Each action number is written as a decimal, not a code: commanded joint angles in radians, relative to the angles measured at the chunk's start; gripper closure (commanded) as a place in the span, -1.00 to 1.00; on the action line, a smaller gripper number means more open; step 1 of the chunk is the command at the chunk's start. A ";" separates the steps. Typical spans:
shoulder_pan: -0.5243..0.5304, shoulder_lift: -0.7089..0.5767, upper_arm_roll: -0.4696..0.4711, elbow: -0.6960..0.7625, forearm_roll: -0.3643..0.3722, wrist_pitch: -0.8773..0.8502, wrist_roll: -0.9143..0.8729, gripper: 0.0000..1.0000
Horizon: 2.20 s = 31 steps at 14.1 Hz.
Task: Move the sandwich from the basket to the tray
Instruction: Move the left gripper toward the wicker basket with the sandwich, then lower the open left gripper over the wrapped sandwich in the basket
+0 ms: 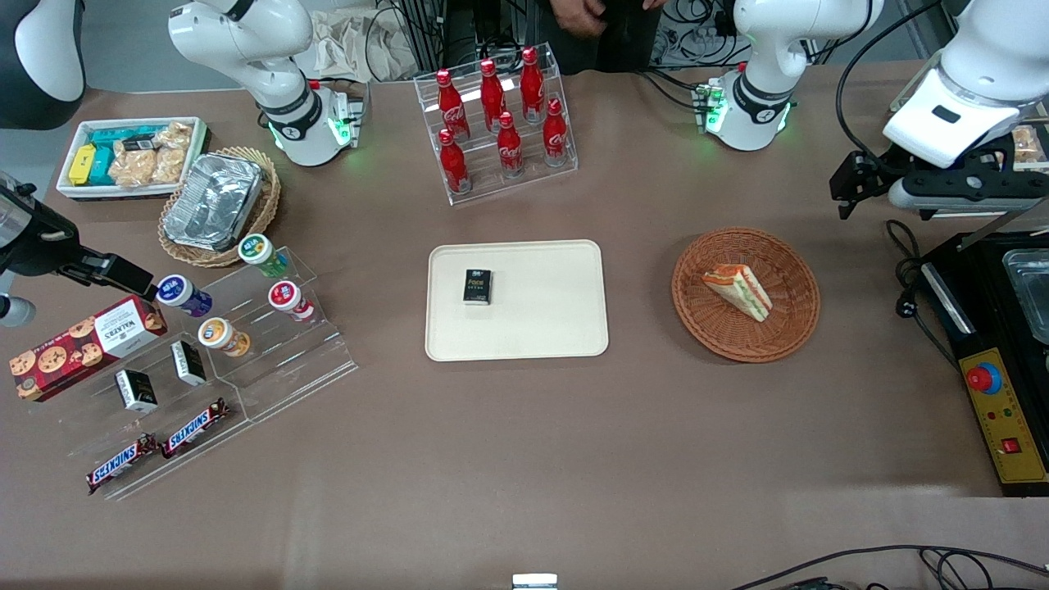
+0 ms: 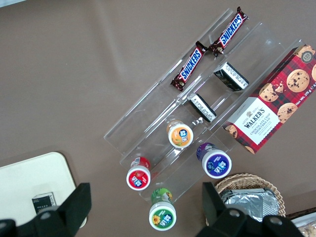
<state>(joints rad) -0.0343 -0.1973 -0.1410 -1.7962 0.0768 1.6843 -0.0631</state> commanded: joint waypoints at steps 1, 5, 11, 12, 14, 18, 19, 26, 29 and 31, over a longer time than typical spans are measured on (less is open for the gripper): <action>0.008 -0.023 0.000 -0.005 0.012 -0.028 0.005 -1.00; 0.010 -0.010 0.001 -0.003 0.012 -0.026 -0.001 -1.00; 0.011 -0.034 -0.005 -0.055 -0.003 -0.025 -0.270 -1.00; 0.005 -0.050 -0.008 -0.089 -0.009 -0.025 -0.344 -1.00; 0.004 -0.085 -0.009 -0.143 -0.055 -0.018 -0.432 -1.00; 0.005 -0.136 -0.008 -0.231 -0.130 -0.018 -0.512 -1.00; 0.008 -0.149 -0.006 -0.261 -0.152 -0.009 -0.527 -1.00; 0.007 -0.180 -0.006 -0.517 -0.158 0.214 -0.682 -1.00; 0.002 -0.147 -0.008 -0.624 -0.186 0.407 -0.705 -1.00; -0.013 -0.088 -0.009 -0.641 -0.187 0.481 -0.736 -1.00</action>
<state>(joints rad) -0.0346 -0.3217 -0.1457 -2.4172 -0.0914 2.1009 -0.7605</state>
